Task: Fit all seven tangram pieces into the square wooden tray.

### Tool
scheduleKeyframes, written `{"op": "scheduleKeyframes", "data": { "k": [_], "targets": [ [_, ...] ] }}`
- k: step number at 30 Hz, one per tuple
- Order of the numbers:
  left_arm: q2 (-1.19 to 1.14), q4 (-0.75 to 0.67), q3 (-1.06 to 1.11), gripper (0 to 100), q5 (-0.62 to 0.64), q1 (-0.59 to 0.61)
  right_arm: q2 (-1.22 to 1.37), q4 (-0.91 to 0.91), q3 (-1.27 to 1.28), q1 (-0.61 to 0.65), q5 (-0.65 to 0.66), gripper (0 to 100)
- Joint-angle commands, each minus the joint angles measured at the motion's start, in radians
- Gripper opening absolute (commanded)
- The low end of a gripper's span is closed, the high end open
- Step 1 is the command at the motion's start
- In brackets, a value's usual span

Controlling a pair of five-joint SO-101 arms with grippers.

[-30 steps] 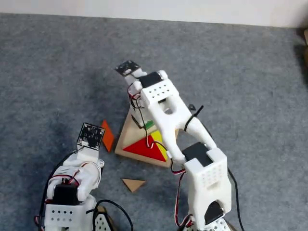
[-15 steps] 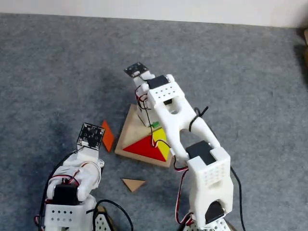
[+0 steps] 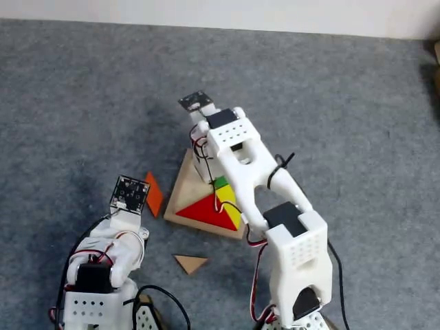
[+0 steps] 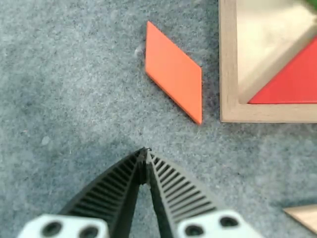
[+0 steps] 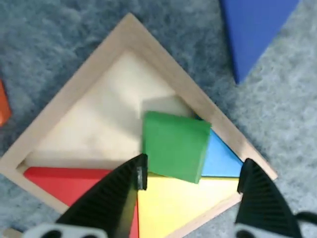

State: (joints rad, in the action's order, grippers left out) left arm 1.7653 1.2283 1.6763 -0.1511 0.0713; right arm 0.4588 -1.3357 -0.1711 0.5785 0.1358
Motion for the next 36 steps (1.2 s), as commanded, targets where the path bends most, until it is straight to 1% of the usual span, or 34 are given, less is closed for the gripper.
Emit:
{"op": "scheduleKeyframes", "data": {
  "k": [1, 4, 11, 16, 18, 27, 31, 36],
  "targets": [
    [0.053, 0.006, 0.021, 1, -0.008, 0.013, -0.082, -0.013, -0.015, 0.013, -0.008, 26.9],
    [0.053, 0.006, 0.021, 1, -0.008, 0.013, -0.084, -0.015, -0.015, 0.010, -0.003, 22.8],
    [0.053, 0.006, 0.021, 1, -0.008, 0.013, -0.217, -0.013, -0.002, 0.010, 0.000, 0.5],
    [0.053, 0.006, 0.021, 1, -0.008, 0.013, -0.335, 0.002, 0.127, 0.008, 0.000, 0.5],
    [0.053, 0.006, 0.021, 1, -0.008, 0.013, -0.384, 0.035, 0.193, 0.008, 0.000, 0.5],
    [0.053, 0.006, 0.021, 1, -0.008, 0.013, -0.526, 0.262, 0.464, 0.005, -0.002, 0.5],
    [0.053, 0.006, 0.021, 1, -0.008, 0.013, -0.535, 0.277, 0.483, 0.001, -0.002, 0.5],
    [0.053, 0.006, 0.021, 1, -0.008, 0.013, -0.536, 0.277, 0.483, -0.054, -0.008, 0.5]
  ]
}}
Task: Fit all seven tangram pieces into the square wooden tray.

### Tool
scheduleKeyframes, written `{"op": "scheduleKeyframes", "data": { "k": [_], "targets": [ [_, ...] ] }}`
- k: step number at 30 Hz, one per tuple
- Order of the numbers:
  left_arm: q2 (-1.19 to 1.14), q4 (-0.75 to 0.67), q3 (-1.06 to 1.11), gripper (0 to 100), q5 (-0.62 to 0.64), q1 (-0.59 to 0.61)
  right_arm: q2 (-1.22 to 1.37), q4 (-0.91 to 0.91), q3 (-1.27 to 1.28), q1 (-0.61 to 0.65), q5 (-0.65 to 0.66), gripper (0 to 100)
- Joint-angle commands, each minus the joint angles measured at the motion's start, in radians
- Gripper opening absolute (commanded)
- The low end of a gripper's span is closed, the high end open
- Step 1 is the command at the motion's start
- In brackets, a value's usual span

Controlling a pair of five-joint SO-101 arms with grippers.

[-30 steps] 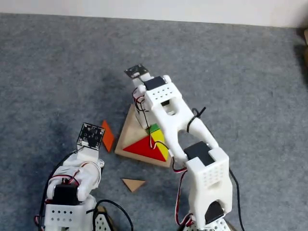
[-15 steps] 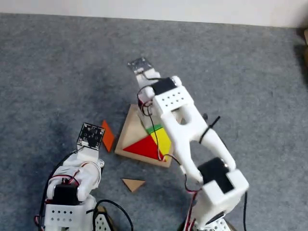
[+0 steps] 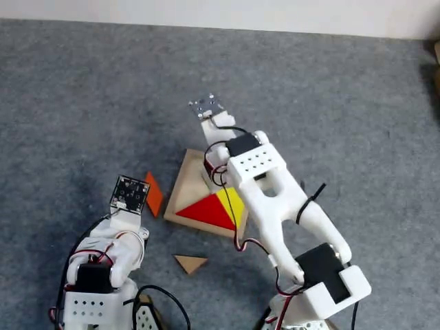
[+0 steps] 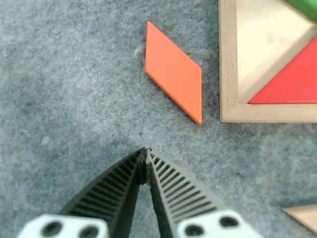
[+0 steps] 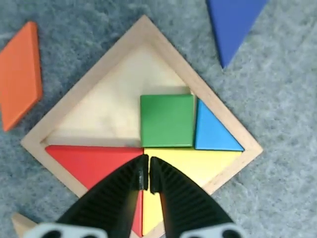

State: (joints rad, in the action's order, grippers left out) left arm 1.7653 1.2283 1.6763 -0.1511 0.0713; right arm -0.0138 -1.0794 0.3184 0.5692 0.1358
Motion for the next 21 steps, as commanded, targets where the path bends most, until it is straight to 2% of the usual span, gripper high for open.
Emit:
{"op": "scheduleKeyframes", "data": {
  "k": [1, 9, 14, 21],
  "targets": [
    [0.053, 0.006, 0.021, 1, -0.008, 0.013, -0.064, 0.021, -0.007, -0.056, -0.008, 0.5],
    [0.053, 0.006, 0.021, 1, -0.008, 0.013, -0.056, 0.031, -0.007, -0.054, -0.008, 0.5],
    [0.053, 0.006, 0.021, 1, -0.008, 0.013, -0.053, 0.199, 0.007, -0.021, -0.008, 0.5],
    [0.053, 0.006, 0.021, 1, -0.008, 0.013, -0.051, 0.309, 0.093, -0.004, -0.008, 0.5]
  ]
}}
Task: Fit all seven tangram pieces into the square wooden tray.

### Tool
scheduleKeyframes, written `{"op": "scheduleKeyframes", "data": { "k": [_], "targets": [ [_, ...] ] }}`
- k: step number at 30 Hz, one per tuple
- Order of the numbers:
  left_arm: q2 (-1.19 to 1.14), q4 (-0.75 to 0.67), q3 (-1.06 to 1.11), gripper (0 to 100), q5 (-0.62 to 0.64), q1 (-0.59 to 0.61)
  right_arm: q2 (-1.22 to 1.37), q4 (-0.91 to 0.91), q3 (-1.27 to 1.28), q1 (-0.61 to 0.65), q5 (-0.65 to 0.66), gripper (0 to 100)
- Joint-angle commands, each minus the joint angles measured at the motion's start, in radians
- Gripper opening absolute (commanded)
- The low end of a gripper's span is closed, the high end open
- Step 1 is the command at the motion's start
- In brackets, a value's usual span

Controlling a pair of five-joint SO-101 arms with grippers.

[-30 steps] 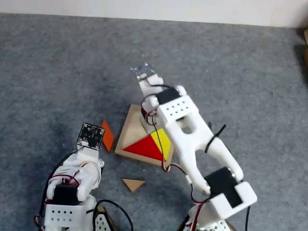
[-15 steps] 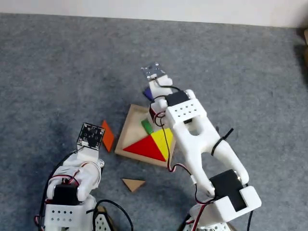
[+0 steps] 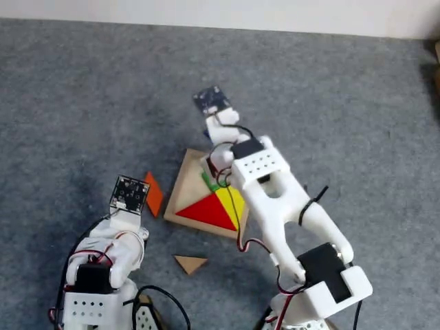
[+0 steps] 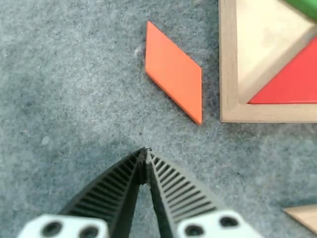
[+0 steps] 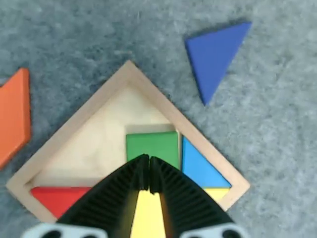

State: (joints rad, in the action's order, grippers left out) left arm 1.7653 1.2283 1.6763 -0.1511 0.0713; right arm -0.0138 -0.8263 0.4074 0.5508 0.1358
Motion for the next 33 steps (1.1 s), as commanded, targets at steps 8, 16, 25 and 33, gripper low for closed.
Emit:
{"op": "scheduleKeyframes", "data": {
  "k": [8, 16, 25, 33],
  "targets": [
    [0.053, 0.006, 0.021, 1, -0.008, 0.013, -0.051, 0.143, 0.079, 0.010, -0.008, 0.5],
    [0.053, 0.006, 0.021, 1, -0.008, 0.013, -0.061, 0.053, 0.074, -0.005, -0.009, 0.5],
    [0.053, 0.006, 0.021, 1, -0.008, 0.013, -0.246, -0.302, -0.018, 0.120, -0.009, 0.5],
    [0.053, 0.006, 0.021, 1, -0.008, 0.013, -0.510, -0.323, 0.185, 0.186, -0.003, 0.5]
  ]
}}
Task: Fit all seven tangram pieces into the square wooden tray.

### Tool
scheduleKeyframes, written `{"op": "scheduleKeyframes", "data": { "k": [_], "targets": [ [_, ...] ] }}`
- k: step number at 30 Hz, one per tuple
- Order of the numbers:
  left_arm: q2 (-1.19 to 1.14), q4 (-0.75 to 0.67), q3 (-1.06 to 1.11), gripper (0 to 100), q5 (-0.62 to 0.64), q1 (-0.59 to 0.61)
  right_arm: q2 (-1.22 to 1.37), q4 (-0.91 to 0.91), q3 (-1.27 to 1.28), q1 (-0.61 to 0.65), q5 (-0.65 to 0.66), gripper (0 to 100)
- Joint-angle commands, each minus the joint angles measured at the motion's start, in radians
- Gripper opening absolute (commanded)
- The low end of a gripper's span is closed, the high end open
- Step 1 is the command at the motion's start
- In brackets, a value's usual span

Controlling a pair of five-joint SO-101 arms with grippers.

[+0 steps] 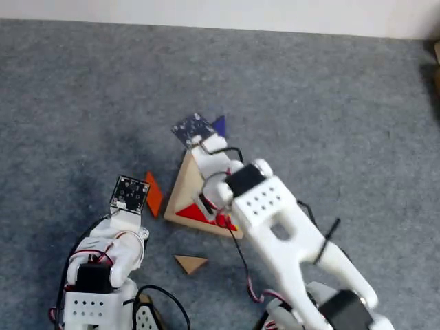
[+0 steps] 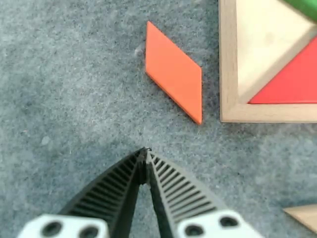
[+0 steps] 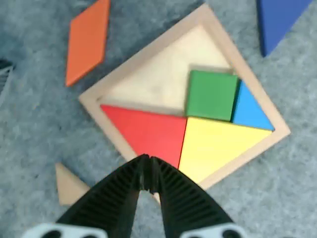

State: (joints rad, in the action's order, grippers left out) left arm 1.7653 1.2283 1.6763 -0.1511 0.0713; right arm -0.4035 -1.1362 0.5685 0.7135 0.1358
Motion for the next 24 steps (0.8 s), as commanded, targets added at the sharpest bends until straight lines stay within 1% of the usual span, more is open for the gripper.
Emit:
{"op": "scheduleKeyframes", "data": {
  "k": [1, 4, 6, 14, 24],
  "targets": [
    [0.053, 0.006, 0.021, 1, -0.008, 0.013, -0.148, -0.013, 0.048, 0.030, -0.003, 0.5],
    [0.053, 0.006, 0.021, 1, -0.008, 0.013, -0.216, -0.013, 0.122, 0.039, -0.005, 0.5],
    [0.053, 0.006, 0.021, 1, -0.008, 0.013, -0.262, -0.013, 0.171, 0.022, -0.006, 0.5],
    [0.053, 0.006, 0.021, 1, -0.008, 0.013, -0.469, -0.015, 0.378, -0.156, -0.008, 0.5],
    [0.053, 0.006, 0.021, 1, -0.008, 0.013, -0.857, -0.007, 0.599, -0.387, -0.002, 0.5]
  ]
}}
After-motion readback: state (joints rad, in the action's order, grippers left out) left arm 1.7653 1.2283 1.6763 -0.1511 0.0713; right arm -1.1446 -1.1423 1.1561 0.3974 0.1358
